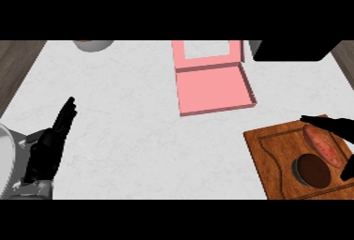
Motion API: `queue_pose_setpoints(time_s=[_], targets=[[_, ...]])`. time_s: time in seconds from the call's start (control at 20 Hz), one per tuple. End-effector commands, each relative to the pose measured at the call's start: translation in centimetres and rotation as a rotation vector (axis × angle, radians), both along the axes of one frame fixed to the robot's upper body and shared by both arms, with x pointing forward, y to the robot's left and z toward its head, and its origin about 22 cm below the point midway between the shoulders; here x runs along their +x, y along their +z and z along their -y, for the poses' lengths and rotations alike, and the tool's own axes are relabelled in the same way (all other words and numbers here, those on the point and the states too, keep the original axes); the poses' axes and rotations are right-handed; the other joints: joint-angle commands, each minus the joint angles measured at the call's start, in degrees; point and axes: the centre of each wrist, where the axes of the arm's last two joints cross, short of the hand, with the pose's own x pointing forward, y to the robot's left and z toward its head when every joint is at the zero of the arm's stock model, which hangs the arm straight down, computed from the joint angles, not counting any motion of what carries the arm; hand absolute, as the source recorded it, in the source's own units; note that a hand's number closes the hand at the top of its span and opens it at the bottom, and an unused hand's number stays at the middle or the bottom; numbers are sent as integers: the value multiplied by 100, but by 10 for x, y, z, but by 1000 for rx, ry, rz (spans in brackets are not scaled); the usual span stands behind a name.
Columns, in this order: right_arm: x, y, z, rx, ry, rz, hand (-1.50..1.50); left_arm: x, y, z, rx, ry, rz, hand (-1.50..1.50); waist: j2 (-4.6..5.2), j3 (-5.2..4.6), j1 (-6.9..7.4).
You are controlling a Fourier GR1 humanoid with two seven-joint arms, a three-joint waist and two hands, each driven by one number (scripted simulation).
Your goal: Pick the sweet potato from the cutting board and place it in the cardboard box
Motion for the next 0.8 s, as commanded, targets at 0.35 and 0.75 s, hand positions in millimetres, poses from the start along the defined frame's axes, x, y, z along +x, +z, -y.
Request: queue_pose_setpoints(time_s=[0.35,0.75], targets=[[-5,-14,3,19,27,95,150,13,14,-8,11,27,-42,0,21,-25,4],[58,38,-27,-16,192,373,150,14,-2,15,-1,-41,-20,0,153,4,425]])
